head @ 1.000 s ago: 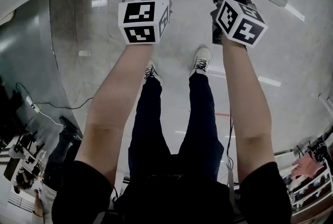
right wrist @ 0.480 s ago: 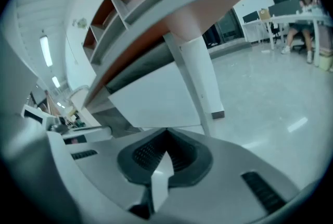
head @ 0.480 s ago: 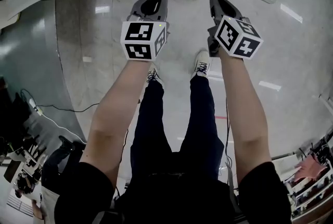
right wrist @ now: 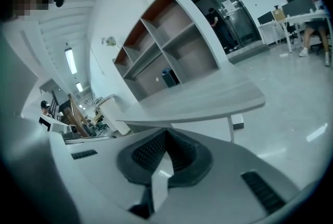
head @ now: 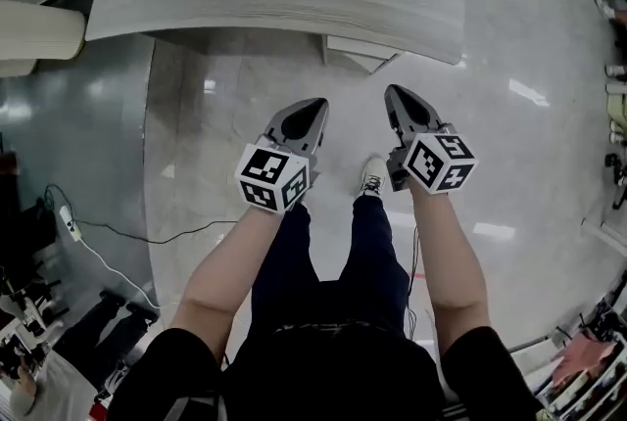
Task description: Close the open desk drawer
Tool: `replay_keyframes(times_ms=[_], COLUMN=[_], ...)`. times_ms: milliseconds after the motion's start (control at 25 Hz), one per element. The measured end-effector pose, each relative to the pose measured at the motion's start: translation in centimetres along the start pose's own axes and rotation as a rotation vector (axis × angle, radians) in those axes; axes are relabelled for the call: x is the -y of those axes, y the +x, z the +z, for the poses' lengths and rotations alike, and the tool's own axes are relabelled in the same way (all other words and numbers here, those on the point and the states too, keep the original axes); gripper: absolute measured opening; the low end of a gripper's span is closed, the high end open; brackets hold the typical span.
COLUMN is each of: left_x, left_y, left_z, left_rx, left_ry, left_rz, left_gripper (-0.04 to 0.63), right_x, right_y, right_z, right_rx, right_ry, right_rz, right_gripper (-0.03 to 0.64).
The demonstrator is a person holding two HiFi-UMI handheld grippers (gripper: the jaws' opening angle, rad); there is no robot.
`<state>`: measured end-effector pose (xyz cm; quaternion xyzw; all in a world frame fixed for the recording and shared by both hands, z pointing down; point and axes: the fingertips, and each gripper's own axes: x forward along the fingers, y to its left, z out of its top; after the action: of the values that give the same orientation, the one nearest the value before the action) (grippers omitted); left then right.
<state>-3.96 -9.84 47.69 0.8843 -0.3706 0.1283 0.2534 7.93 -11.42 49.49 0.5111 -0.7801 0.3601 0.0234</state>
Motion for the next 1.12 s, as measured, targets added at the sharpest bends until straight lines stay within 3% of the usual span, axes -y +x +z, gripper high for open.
replay_keyframes(times_ms=[200, 600, 800, 1120], left_x=[2.3, 7.4, 8.5, 9.6], left_y=[-3.6, -11.1, -13.0, -12.8], left_z=[4.3, 7.8, 9.2, 9.3], left_rx=[0.056, 0.050, 0.057, 0.058], left_ry=[0.032, 0.037, 0.049, 0.053], left_rz=[-0.052, -0.192, -0.226, -0.263], left_gripper=[0.011, 0.009, 0.009, 0.009], right_x=[-5.4, -14.6, -16.8, -17.2], right_y=[-2.6, -9.2, -12.1, -14.2], right_z=[3.7, 5.6, 5.6, 5.4], right_rx=[0.042, 0.060, 0.070, 0.098], right_ry=[-0.086, -0.168, -0.186, -0.132], right_rz=[0.089, 0.200, 0.237, 0.236], right_gripper=[0.017, 0.017, 0.017, 0.017])
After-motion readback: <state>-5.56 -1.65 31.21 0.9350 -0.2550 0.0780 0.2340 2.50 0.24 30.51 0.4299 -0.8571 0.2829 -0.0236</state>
